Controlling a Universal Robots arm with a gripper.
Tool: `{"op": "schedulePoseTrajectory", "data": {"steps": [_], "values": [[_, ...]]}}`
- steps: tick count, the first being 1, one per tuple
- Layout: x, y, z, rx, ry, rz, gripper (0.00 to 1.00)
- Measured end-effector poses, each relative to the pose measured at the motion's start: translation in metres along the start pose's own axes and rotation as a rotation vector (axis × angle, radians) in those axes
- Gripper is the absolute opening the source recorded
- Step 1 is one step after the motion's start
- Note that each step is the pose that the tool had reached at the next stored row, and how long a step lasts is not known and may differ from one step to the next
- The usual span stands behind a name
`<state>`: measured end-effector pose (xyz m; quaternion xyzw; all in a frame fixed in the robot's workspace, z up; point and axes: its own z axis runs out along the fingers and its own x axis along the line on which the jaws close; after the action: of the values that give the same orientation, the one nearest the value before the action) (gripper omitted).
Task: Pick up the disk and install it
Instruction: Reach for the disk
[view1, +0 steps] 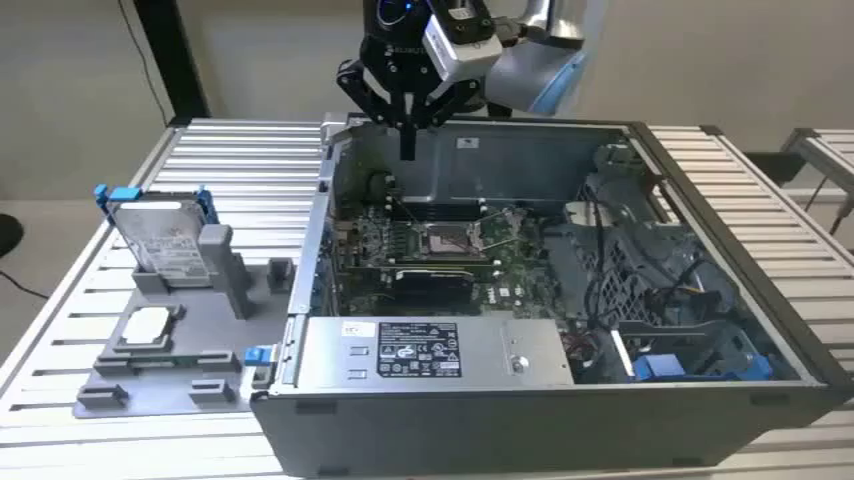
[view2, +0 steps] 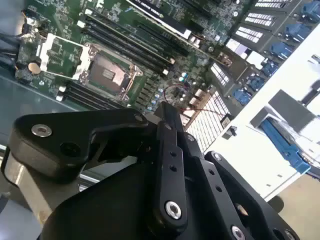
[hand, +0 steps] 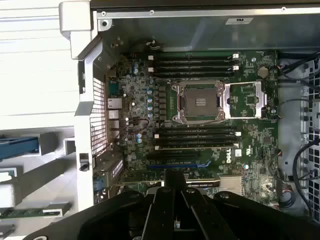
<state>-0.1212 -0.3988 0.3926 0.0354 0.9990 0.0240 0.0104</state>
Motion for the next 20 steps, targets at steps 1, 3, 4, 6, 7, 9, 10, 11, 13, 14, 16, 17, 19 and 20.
{"op": "schedulePoseTrajectory", "data": {"steps": [1, 3, 4, 6, 7, 9, 10, 11, 13, 14, 16, 17, 19, 20], "values": [[0.0, 0.0, 0.0, 0.0, 0.0001, 0.0, 0.0], [0.0, 0.0, 0.0, 0.0, 0.0001, 0.0, 0.0], [0.0, 0.0, 0.0, 0.0, 0.0001, 0.0, 0.0], [0.0, 0.0, 0.0, 0.0, 0.0001, 0.0, 0.0], [0.0, 0.0, 0.0, 0.0, 0.0001, 0.0, 0.0], [0.0, 0.0, 0.0, 0.0, 0.0, 0.0, 0.0], [0.0, 0.0, 0.0, 0.0, 0.0001, 0.0, 0.0], [0.0003, 0.0, 0.0, 0.0, 0.0, 0.0, 0.0], [0.0015, -0.0001, 0.0, 0.0, 0.0, 0.0, 0.0], [0.0024, -0.0002, -0.0001, 0.0, 0.0, 0.0, 0.0], [0.0049, 0.0008, -0.0001, 0.0001, 0.0001, 0.0, 0.0], [0.006, 0.0016, 0.0, 0.0001, 0.0001, 0.0, 0.0], [0.0084, 0.0029, 0.0, 0.0, 0.0001, 0.0, 0.0], [0.0097, 0.0035, -0.0001, 0.0001, 0.0001, 0.0, 0.0]]}}
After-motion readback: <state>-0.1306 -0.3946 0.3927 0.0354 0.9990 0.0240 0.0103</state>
